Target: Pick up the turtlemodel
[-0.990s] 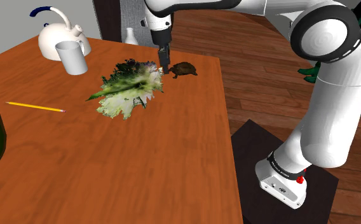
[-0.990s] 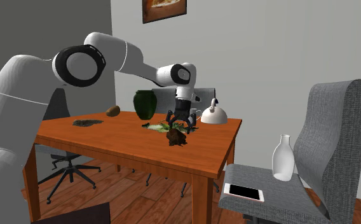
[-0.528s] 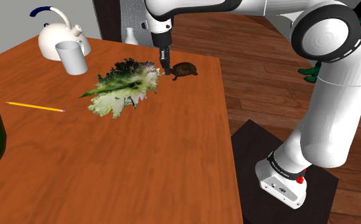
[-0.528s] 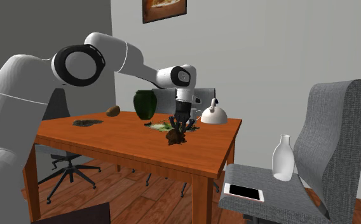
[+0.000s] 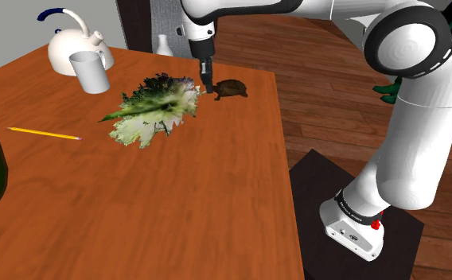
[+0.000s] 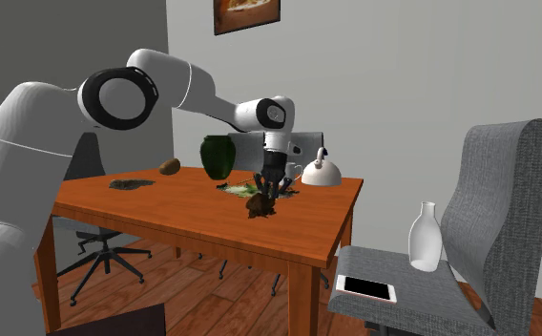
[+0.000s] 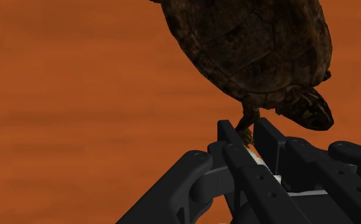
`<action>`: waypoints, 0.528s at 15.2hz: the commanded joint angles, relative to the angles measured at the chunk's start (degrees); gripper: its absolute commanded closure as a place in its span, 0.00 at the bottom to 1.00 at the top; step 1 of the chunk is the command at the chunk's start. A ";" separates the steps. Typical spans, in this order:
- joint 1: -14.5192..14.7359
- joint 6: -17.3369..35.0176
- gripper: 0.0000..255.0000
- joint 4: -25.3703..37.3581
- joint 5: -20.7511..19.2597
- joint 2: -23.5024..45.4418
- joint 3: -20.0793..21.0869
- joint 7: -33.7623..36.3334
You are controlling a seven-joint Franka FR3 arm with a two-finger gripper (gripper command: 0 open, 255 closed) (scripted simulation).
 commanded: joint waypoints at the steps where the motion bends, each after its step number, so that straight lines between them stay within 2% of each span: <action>1: 0.06 -1.53 1.00 1.57 0.03 0.19 0.04 -0.11; 8: 0.30 -7.28 1.00 8.01 -0.04 0.87 0.07 -0.29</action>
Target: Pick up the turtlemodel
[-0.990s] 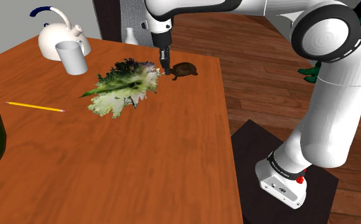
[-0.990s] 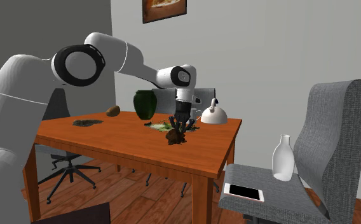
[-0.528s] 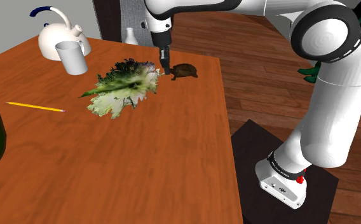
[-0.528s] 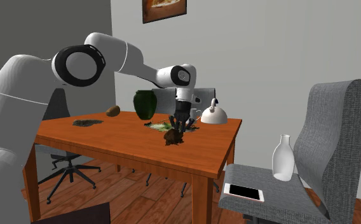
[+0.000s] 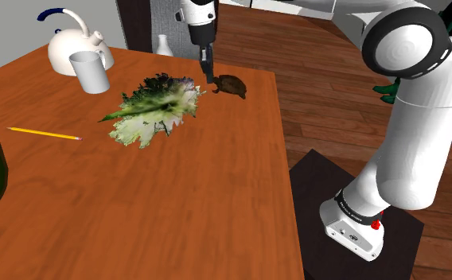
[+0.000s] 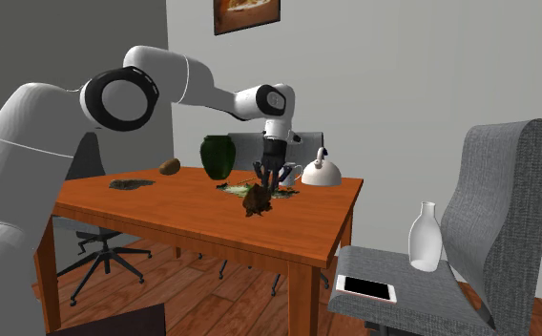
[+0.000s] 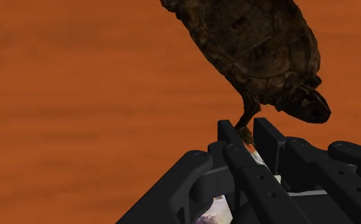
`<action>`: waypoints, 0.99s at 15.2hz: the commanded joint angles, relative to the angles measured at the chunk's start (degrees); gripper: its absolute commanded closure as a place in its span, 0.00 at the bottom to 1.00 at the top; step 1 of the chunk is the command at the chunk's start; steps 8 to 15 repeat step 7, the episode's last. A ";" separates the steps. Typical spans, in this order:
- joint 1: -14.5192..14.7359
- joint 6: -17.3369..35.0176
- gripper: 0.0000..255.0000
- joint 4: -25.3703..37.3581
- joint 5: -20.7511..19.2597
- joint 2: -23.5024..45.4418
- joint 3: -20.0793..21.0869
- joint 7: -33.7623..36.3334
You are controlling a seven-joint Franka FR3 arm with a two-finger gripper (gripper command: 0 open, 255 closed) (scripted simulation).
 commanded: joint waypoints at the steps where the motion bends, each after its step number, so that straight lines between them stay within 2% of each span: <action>1: 0.10 -1.93 1.00 2.32 -0.04 0.40 0.01 -0.05; 5: 0.32 -5.56 1.00 6.92 -0.17 1.37 0.02 -0.15; 15: 0.33 -5.69 1.00 7.09 -0.17 1.41 0.01 -0.16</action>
